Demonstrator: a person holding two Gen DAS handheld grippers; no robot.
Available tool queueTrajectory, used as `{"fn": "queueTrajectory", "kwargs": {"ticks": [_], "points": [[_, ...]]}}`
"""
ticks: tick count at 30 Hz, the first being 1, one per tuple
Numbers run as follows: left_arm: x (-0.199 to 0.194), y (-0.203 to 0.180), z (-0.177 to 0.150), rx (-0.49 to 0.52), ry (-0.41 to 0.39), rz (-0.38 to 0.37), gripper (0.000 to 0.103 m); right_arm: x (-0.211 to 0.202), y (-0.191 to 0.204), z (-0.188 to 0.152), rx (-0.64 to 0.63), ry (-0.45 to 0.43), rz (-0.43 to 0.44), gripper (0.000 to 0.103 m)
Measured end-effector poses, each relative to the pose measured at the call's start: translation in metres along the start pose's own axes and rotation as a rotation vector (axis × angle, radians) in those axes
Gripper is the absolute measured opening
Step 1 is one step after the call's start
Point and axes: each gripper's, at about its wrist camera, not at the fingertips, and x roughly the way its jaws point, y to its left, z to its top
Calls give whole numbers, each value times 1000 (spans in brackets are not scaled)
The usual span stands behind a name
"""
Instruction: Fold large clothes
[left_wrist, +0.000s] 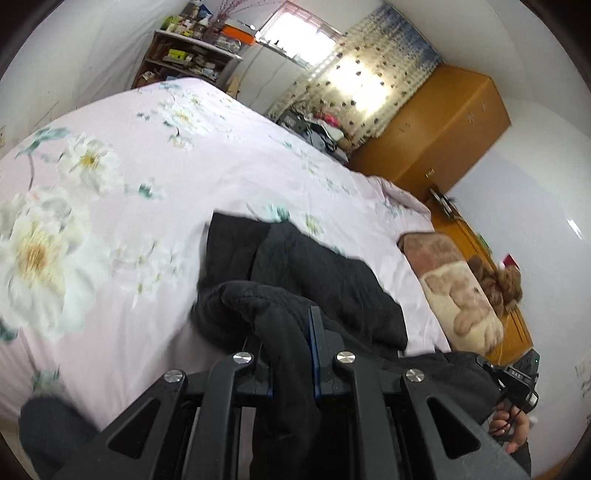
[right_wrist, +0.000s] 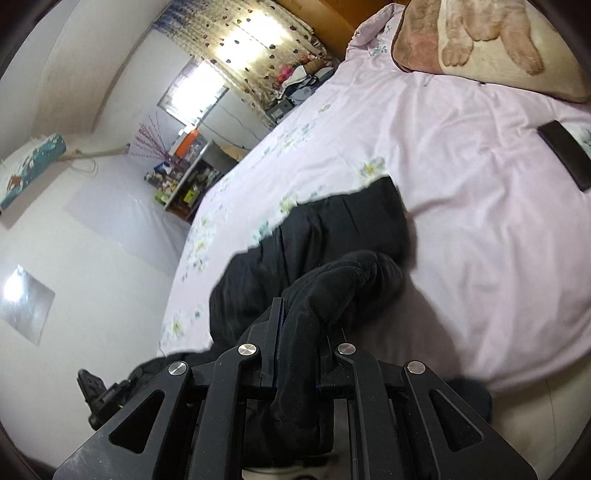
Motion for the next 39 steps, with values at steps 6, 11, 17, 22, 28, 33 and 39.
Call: {"fn": "queueTrajectory", "kwargs": {"ticks": [6,11,17,22,28,33,39], "points": [[57,-8,61,-3,-27,20,14,55,10,66,33,-7,-5,12],[125,3,99,-30,11,72,15,123,7,114,37,41,-59,14],[217,31,108,-66,130,171,17,203,-35,132,155,144,-138,22],[249,47,104,-126,181,184,20,229,-61,128,264,157,-101,35],[216,38,122,-156,146,59,47,178,-32,143,217,56,24,66],[194,28,141,-185,82,18,65,143,-4,146,104,-80,-1,66],[166,12,141,-81,-46,121,74,144,35,106,-134,-69,-117,66]]}}
